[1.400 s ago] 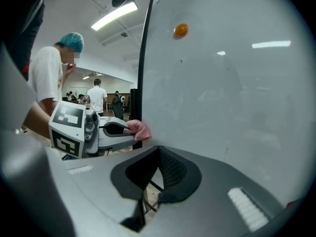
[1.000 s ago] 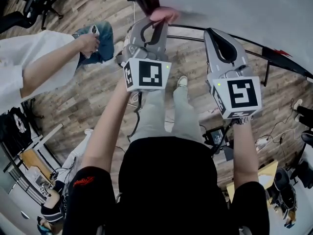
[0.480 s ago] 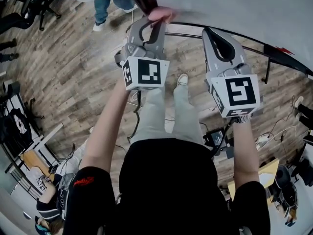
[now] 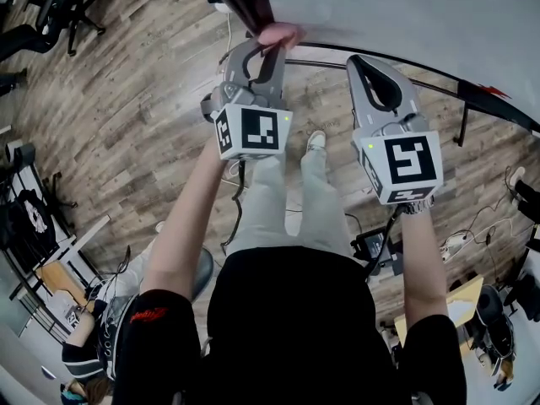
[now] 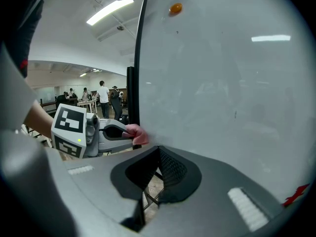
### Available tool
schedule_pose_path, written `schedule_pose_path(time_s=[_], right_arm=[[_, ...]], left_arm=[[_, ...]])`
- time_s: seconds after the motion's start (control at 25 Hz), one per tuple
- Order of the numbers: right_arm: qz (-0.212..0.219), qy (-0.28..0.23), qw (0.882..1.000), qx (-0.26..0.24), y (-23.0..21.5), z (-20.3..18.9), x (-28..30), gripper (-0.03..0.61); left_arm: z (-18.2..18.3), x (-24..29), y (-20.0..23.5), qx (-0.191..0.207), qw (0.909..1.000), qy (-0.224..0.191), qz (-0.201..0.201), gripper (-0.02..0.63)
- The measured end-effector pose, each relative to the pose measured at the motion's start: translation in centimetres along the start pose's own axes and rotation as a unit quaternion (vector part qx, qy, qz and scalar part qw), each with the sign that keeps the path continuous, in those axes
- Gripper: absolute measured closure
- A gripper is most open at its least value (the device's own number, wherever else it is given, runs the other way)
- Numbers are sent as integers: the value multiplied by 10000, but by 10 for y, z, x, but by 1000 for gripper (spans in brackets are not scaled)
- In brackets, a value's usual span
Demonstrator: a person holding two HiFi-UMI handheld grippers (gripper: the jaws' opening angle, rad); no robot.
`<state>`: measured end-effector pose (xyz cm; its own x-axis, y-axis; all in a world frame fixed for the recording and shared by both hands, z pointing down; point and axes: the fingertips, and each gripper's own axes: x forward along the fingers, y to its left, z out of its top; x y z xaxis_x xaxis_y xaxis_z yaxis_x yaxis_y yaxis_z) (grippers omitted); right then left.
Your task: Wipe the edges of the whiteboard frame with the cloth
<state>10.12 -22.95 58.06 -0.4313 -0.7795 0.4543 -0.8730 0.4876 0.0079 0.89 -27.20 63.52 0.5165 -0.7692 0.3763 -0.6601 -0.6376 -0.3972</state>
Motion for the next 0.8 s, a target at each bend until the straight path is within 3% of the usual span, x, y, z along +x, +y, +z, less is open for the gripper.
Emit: schedule_pose_path(time_s=[0.8], right_arm=[[-2,160,9998,125,-3,-27,17,577]], left_arm=[[-36,16,-18,-42,9996,240,-143,597]])
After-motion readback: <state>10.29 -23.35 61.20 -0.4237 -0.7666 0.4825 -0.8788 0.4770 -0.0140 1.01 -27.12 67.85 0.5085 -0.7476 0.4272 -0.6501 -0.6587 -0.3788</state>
